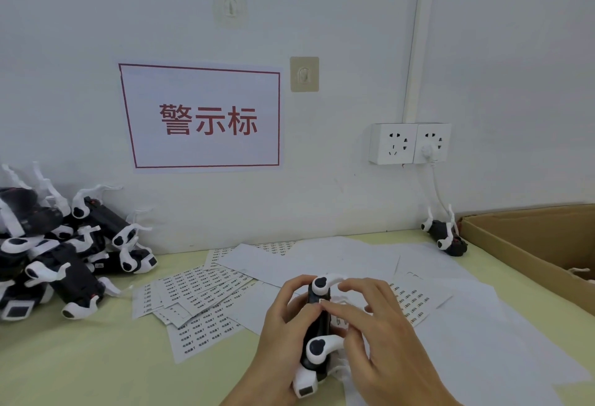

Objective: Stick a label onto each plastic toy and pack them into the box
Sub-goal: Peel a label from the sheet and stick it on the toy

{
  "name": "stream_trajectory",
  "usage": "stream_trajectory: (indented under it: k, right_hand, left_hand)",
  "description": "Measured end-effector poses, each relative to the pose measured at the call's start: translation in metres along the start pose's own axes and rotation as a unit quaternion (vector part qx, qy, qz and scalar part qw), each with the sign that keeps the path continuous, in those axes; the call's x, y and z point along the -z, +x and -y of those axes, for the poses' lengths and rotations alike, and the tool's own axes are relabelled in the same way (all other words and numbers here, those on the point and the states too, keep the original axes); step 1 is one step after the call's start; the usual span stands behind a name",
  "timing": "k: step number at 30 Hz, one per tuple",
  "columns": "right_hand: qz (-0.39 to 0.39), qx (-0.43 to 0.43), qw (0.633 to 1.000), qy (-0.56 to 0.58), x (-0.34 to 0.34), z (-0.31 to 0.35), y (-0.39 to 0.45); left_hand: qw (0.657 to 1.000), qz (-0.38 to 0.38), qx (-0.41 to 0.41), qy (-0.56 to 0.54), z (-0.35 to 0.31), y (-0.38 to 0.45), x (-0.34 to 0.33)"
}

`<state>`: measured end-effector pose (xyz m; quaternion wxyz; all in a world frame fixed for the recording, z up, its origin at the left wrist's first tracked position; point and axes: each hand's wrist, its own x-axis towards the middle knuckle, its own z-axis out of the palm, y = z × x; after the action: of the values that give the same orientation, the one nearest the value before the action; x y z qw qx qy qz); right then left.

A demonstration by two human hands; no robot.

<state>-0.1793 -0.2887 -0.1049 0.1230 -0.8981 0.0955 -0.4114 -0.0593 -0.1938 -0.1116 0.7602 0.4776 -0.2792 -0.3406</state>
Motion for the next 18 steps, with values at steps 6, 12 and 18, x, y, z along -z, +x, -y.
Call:
stream_trajectory:
  k: [6, 12, 18]
  right_hand:
    - [0.024, -0.103, 0.988, 0.115, 0.000, -0.006, -0.004]
    - [0.012, -0.279, 0.903, 0.327, 0.008, -0.006, 0.001]
    - [0.020, -0.325, 0.875, 0.358, 0.018, -0.014, 0.007]
  left_hand:
    - [0.999, 0.008, 0.025, -0.031, 0.002, 0.001, 0.001]
    - [0.999, -0.004, 0.035, -0.026, 0.001, 0.002, 0.000]
    - [0.995, 0.084, 0.032, 0.042, -0.009, -0.002, -0.005]
